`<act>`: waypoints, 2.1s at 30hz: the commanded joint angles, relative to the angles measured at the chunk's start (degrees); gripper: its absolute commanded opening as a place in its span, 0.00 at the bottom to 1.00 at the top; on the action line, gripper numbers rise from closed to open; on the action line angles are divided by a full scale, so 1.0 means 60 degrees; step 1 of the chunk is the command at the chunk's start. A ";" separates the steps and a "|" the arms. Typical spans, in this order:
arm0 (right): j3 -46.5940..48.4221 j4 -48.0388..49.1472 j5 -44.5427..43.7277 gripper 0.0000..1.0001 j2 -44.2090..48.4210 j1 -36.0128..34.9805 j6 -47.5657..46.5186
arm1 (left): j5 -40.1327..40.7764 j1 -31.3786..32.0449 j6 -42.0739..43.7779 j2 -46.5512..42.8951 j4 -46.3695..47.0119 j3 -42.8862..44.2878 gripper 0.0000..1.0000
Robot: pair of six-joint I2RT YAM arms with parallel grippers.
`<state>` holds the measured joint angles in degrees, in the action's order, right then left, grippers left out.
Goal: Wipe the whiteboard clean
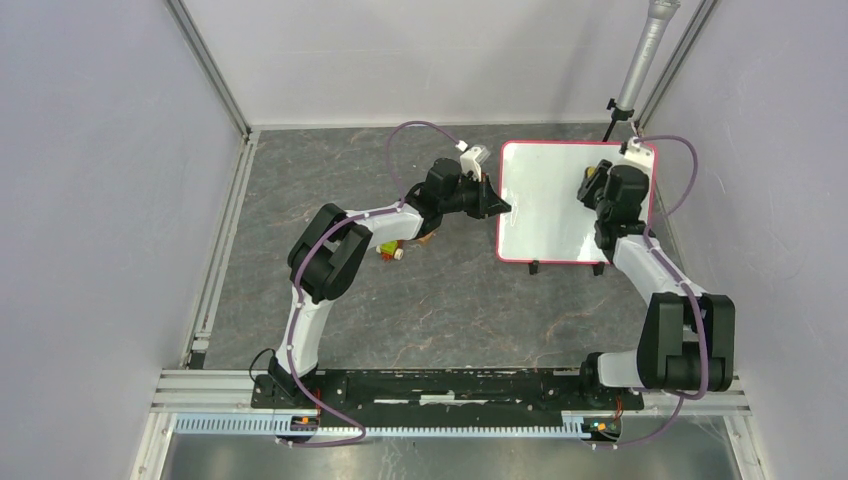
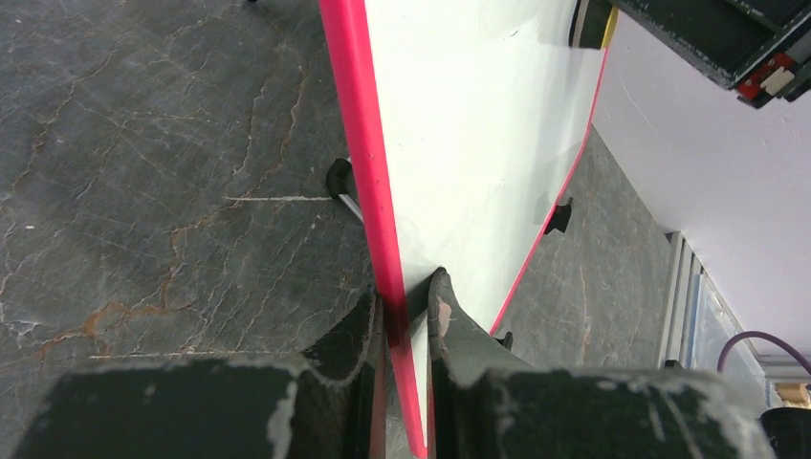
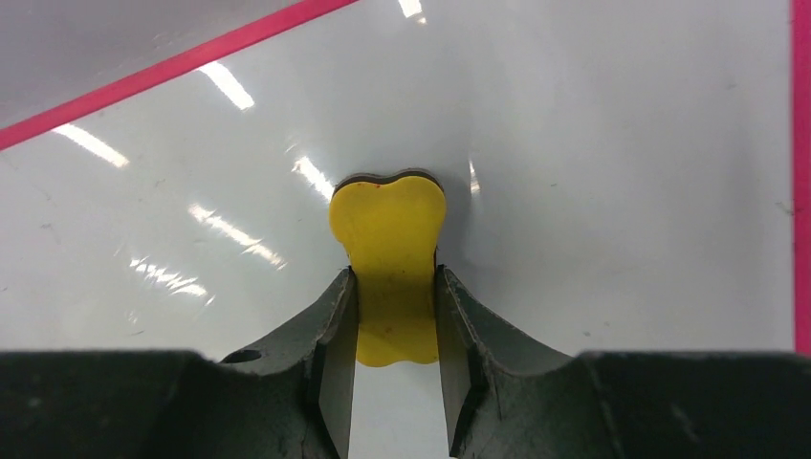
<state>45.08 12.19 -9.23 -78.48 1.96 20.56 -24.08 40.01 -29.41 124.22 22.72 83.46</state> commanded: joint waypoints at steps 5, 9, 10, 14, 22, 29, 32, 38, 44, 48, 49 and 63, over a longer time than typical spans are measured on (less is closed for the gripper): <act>-0.1366 0.0405 0.0267 0.37 0.0148 0.2127 0.0076 | 0.1464 0.0028 0.1825 0.0640 -0.1428 -0.0111 0.02; -0.1969 0.0301 0.0203 0.37 0.0517 0.2526 -0.0006 | 0.1517 0.0041 0.1811 0.0653 -0.1430 -0.0089 0.02; -0.2166 0.0368 0.0389 0.37 0.0612 0.2518 0.0006 | 0.1520 0.0041 0.1812 0.0653 -0.1428 -0.0104 0.02; -0.2619 0.0632 0.1035 0.36 0.0906 0.2105 0.0028 | 0.1518 0.0041 0.1811 0.0653 -0.1429 -0.0111 0.02; -0.2906 -0.0414 0.0329 0.37 0.2414 -0.0251 -0.0737 | 0.1522 0.0041 0.1811 0.0653 -0.1450 -0.0110 0.02; -0.3593 -0.1018 0.0813 0.37 0.3213 -0.2244 -0.1240 | 0.1535 0.0041 0.1796 0.0674 -0.1543 -0.0020 0.05; -0.3878 -0.0841 0.1501 0.37 0.3494 -0.2381 -0.1552 | 0.1526 0.0041 0.1796 0.0650 -0.1546 -0.0030 0.13; -0.3796 -0.1092 0.1964 0.37 0.3559 -0.2474 -0.1907 | 0.1200 0.0041 0.1549 0.0499 -0.1337 -0.0271 0.40; -0.3734 -0.1144 0.2016 0.37 0.3529 -0.2492 -0.2134 | 0.0939 0.0013 0.1083 -0.0009 -0.0932 -0.0678 0.66; -0.3683 -0.1250 0.2001 0.37 0.3532 -0.2490 -0.2323 | 0.0785 -0.0017 0.0973 -0.0570 -0.0960 -0.0748 0.74; -0.3663 -0.1289 0.1983 0.37 0.3543 -0.2485 -0.2356 | 0.0739 -0.0045 0.0925 -0.0723 -0.0989 -0.0777 0.75; -0.2952 -0.1866 0.2092 0.37 0.3662 -0.3406 -0.2623 | 0.0248 -0.0534 0.0011 -0.2854 -0.1132 -0.1662 0.83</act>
<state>23.35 1.83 2.55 -57.39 -15.07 6.52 -21.63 37.65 -26.52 114.06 15.55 75.42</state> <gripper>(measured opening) 0.377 0.830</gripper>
